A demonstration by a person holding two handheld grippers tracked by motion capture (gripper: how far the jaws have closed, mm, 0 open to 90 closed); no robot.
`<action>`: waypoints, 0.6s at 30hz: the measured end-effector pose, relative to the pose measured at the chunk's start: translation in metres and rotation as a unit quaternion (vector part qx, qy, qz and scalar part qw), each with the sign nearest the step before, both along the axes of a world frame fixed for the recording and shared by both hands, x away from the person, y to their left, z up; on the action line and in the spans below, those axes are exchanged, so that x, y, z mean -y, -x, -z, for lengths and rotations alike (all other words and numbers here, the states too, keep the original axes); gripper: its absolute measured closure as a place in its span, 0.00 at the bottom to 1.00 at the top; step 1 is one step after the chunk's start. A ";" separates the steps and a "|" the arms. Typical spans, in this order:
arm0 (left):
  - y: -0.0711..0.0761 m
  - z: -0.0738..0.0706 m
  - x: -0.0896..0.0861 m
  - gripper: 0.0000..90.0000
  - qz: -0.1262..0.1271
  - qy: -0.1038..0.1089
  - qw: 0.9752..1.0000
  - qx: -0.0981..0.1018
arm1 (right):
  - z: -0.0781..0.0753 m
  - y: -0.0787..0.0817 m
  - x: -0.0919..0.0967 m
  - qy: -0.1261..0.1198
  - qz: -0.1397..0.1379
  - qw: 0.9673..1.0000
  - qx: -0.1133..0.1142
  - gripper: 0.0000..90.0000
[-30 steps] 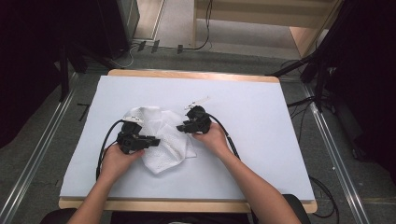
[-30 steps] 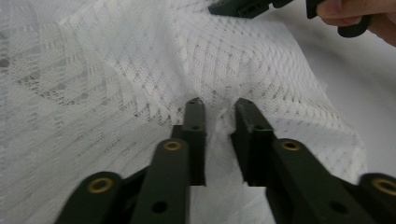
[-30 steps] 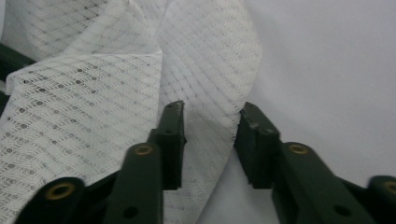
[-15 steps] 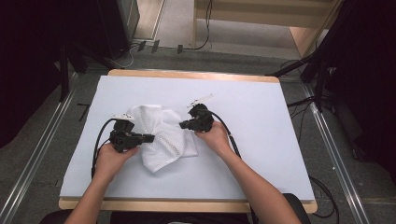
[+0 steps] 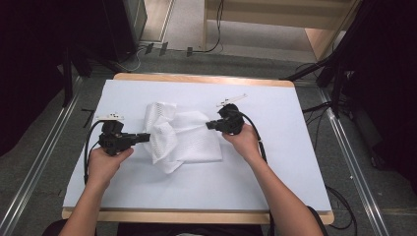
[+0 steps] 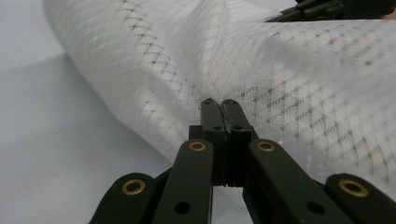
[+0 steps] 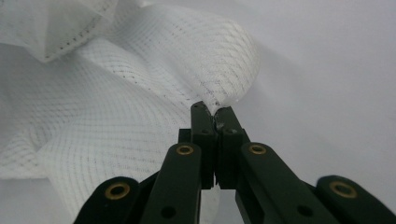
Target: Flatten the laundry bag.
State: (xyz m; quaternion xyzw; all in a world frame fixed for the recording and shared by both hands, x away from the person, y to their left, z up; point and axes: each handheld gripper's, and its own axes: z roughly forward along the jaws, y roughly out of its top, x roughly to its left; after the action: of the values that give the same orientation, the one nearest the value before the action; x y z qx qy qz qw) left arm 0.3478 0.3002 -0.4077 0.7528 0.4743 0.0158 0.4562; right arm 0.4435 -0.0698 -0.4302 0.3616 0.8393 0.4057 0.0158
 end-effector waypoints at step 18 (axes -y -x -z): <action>-0.022 0.013 0.008 0.94 0.023 0.008 0.999 -0.042 | -0.003 0.013 0.074 -0.011 0.059 0.998 -0.019 1.00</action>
State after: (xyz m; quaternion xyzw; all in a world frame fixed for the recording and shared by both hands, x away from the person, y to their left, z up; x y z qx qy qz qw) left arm 0.3698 0.2926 -0.4207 0.7598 0.4754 -0.0304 0.4425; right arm 0.4303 -0.1434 -0.4272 0.4186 0.8121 0.4061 0.0199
